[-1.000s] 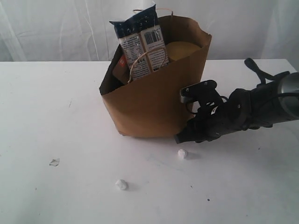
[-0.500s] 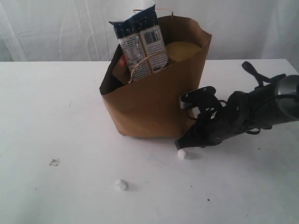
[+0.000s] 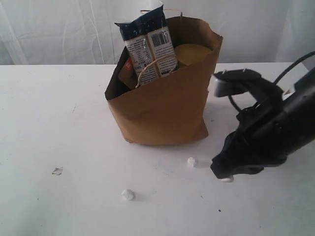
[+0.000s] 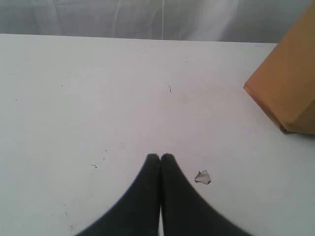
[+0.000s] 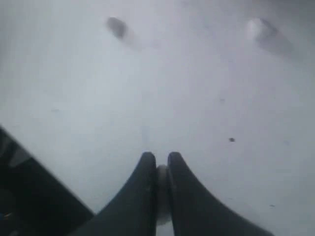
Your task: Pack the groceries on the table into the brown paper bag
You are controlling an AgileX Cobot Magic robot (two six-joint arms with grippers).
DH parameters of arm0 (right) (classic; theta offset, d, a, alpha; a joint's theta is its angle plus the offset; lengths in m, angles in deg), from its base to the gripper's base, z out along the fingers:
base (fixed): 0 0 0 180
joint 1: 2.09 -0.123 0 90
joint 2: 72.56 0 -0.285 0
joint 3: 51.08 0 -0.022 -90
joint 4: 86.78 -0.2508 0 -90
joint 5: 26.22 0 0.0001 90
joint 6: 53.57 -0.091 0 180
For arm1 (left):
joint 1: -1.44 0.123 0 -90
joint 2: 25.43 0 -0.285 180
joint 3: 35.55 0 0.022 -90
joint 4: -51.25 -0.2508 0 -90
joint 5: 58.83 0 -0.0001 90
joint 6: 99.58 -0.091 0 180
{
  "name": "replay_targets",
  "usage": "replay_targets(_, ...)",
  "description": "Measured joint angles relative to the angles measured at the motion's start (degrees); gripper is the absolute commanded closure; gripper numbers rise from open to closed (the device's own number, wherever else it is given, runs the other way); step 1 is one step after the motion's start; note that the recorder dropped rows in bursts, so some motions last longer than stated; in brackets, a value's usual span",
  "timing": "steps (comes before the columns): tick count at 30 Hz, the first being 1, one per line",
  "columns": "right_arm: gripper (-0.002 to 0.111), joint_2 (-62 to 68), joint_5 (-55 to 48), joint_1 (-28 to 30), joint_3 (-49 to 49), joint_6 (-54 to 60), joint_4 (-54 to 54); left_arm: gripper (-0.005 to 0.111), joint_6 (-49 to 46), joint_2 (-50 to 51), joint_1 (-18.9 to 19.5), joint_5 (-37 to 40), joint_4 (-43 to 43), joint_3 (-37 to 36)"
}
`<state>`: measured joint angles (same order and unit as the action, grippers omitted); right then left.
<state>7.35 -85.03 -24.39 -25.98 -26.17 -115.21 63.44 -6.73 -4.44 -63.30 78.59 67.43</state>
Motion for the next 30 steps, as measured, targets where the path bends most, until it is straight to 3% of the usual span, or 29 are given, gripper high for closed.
replay_targets(5,0.108,-9.65,-1.58,0.0,-1.47,13.21,-21.45,0.107,0.0,0.0,0.0,0.0,0.0,0.0)
replay_targets(11,0.108,-11.88,9.14,0.0,-5.31,43.75,-57.96,0.107,0.0,0.0,0.0,0.0,0.0,0.0)
replay_targets(13,0.108,-10.85,13.01,0.0,-6.28,53.76,-65.34,0.107,0.0,0.0,0.0,0.0,0.0,0.0)
replay_targets(17,0.108,-5.01,15.97,-0.27,-10.06,64.96,-70.18,0.107,0.0,0.0,0.0,0.0,0.0,0.0)
replay_targets(24,0.108,11.62,17.75,-2.89,-16.78,67.42,-71.27,0.107,0.0,0.0,0.0,0.0,0.0,0.0)
replay_targets(30,0.087,17.88,21.97,-2.83,-17.37,67.64,-71.27,0.107,0.0,0.0,0.0,0.0,0.0,0.0)
